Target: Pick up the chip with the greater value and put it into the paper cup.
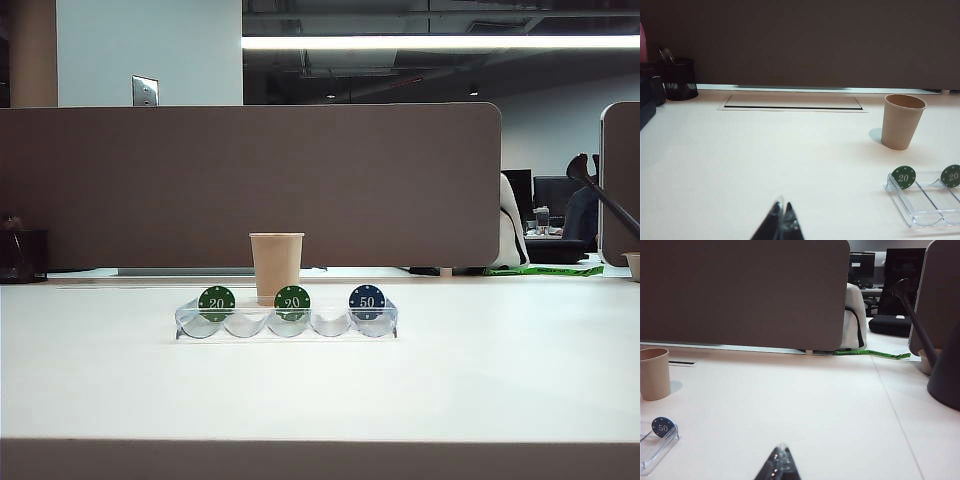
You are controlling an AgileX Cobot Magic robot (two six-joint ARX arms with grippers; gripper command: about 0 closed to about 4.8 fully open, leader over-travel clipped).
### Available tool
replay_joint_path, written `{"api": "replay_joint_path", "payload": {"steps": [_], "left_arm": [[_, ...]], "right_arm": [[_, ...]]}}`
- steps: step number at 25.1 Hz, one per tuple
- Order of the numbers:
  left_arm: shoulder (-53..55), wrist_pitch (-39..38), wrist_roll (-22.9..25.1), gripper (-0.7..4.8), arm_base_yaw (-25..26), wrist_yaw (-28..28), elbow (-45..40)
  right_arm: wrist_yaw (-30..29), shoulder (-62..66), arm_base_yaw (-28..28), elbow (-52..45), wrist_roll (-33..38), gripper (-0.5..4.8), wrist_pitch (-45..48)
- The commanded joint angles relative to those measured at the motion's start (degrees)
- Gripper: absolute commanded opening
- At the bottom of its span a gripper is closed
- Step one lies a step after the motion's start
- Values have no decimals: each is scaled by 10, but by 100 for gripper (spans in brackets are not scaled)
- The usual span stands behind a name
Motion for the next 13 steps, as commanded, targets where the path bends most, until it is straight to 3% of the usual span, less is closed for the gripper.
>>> {"api": "replay_joint_path", "payload": {"steps": [1, 7, 13], "left_arm": [[0, 5, 0, -5, 1, -2, 2], [0, 5, 0, -5, 1, 1, 3], [1, -33, 1, -5, 1, 26, 38]], "right_arm": [[1, 0, 0, -1, -1, -1, 5], [0, 0, 0, 4, 23, -1, 4], [0, 2, 0, 74, 4, -1, -70]]}}
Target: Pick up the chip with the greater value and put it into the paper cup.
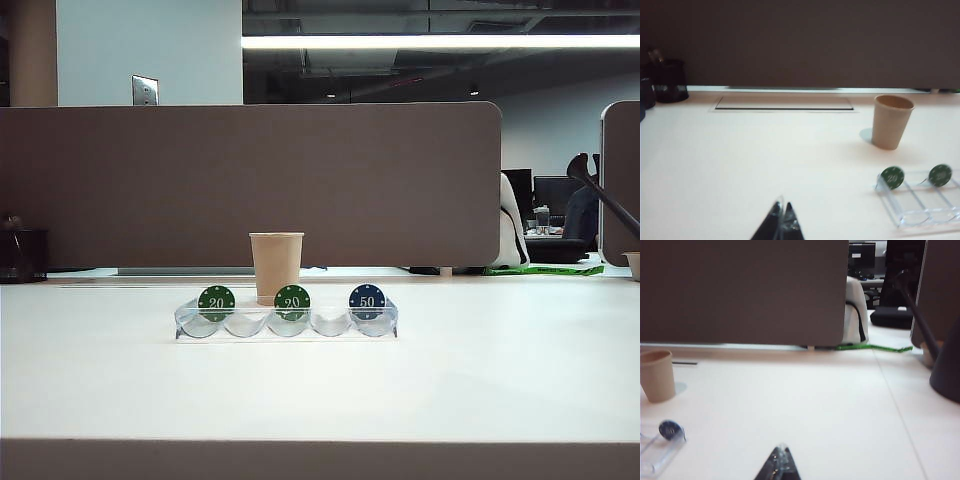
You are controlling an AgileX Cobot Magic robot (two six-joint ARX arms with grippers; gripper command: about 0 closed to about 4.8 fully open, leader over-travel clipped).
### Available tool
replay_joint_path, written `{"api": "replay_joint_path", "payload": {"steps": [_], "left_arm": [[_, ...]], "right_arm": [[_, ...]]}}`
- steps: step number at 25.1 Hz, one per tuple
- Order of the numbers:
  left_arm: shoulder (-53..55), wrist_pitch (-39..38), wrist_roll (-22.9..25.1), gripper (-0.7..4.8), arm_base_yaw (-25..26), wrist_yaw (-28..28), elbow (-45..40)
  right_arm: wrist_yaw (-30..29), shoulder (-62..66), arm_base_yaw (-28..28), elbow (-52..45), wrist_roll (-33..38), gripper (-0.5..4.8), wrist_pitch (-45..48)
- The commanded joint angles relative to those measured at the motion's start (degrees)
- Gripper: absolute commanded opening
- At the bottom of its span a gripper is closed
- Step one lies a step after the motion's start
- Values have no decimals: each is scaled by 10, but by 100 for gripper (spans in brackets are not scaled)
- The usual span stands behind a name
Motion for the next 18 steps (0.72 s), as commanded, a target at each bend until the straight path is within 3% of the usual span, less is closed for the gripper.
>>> {"api": "replay_joint_path", "payload": {"steps": [1, 9, 12, 18], "left_arm": [[0, -31, 1, -5, 1, 7, 31], [24, -103, 3, -5, 0, 66, 94], [73, -143, 45, -5, 0, 94, 144], [146, -148, 48, -5, 0, 112, 194]], "right_arm": [[0, 1, 0, 43, -18, -1, -26], [-12, 63, 0, 148, -55, -1, -77], [-21, 158, 0, 229, -81, -1, -142], [-24, 304, 4, 337, -81, -1, -241]]}}
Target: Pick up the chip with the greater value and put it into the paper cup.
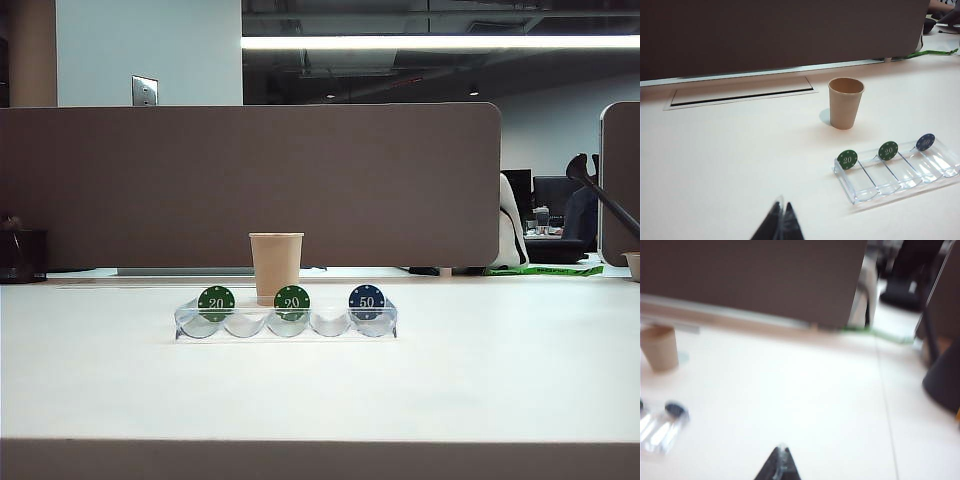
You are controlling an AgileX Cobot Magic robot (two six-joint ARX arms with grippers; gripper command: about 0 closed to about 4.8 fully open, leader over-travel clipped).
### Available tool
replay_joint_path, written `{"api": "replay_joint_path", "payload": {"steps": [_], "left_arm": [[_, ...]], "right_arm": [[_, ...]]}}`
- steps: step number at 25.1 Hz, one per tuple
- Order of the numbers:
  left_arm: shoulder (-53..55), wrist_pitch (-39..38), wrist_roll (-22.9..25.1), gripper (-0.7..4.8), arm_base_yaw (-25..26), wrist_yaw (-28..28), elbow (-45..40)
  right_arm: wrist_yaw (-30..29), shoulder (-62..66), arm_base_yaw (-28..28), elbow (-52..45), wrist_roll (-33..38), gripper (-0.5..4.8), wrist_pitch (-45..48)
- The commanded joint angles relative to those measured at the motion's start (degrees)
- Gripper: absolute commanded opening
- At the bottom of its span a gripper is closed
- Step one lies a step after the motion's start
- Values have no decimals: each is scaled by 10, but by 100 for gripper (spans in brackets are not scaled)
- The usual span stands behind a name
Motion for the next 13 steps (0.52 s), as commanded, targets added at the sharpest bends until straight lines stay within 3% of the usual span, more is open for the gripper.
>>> {"api": "replay_joint_path", "payload": {"steps": [1, 4, 8, 13], "left_arm": [[39, 4, 4, -5, 0, 23, 22], [74, 7, 4, -5, -2, 33, 32], [111, 23, 4, -5, -27, 27, 31], [151, 61, 4, -5, -73, 4, 31]], "right_arm": [[-5, 64, 2, 51, -2, -1, -52], [-15, 124, 6, 85, -4, -1, -54], [-12, 210, 31, 135, -51, -1, -47], [-13, 294, 63, 186, -56, -1, -35]]}}
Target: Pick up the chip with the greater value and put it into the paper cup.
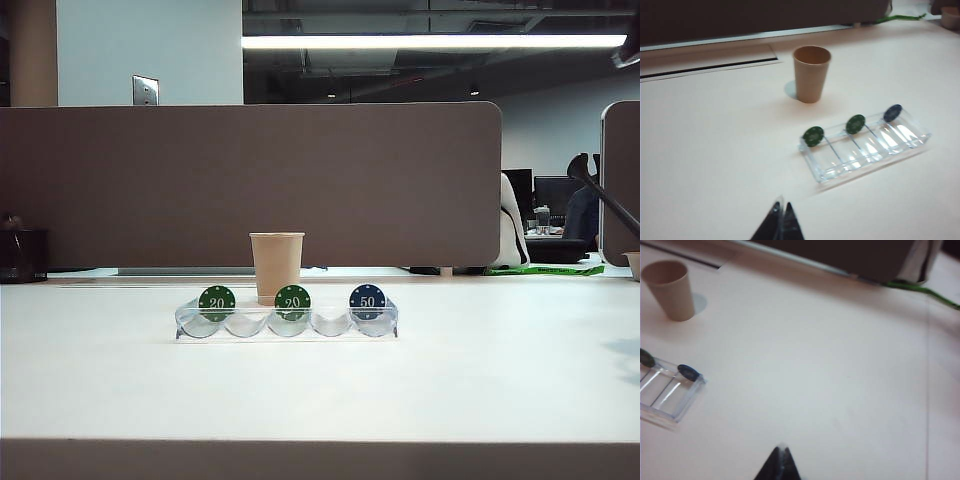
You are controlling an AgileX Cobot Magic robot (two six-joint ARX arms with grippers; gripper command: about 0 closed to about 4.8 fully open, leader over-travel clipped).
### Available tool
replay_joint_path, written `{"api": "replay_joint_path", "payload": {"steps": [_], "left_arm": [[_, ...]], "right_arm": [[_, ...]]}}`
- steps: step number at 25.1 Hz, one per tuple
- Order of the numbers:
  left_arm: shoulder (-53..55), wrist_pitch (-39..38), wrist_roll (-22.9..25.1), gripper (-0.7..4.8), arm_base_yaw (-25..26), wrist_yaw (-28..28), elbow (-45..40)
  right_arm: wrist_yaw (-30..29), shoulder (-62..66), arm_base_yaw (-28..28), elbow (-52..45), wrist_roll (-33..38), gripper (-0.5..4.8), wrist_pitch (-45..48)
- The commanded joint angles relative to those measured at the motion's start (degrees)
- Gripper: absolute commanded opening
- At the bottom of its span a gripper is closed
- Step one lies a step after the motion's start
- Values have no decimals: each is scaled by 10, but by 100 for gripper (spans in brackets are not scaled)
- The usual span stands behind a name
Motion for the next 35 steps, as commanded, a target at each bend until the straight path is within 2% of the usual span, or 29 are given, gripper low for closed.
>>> {"api": "replay_joint_path", "payload": {"steps": [1, 10, 16, 18, 19, 22, 28, 33, 35], "left_arm": [[24, 40, 2, -5, -28, -24, 3], [92, 86, 0, -5, -120, -67, 3], [101, 97, 0, -5, -125, -66, 3], [103, 111, 0, -5, -125, -66, 3], [104, 126, 0, -5, -125, -66, 3], [104, 139, 0, -5, -125, -66, 3], [130, 155, 0, -5, -126, -43, 3], [178, 191, 0, -5, -126, -21, 3], [191, 204, 0, -5, -126, -20, 3]], "right_arm": [[-2, 48, 19, 33, -4, -1, 21], [-6, 164, 45, 91, -4, -1, 128], [-39, 234, 46, 144, -4, -1, 132], [-62, 257, 46, 164, -10, -1, 130], [-97, 284, 46, 188, -23, -1, 126], [-126, 324, 46, 224, -28, -1, 109], [-158, 400, 46, 282, -99, -1, 73], [-169, 448, 46, 288, -164, -1, 69], [-171, 460, 46, 287, -167, -1, 67]]}}
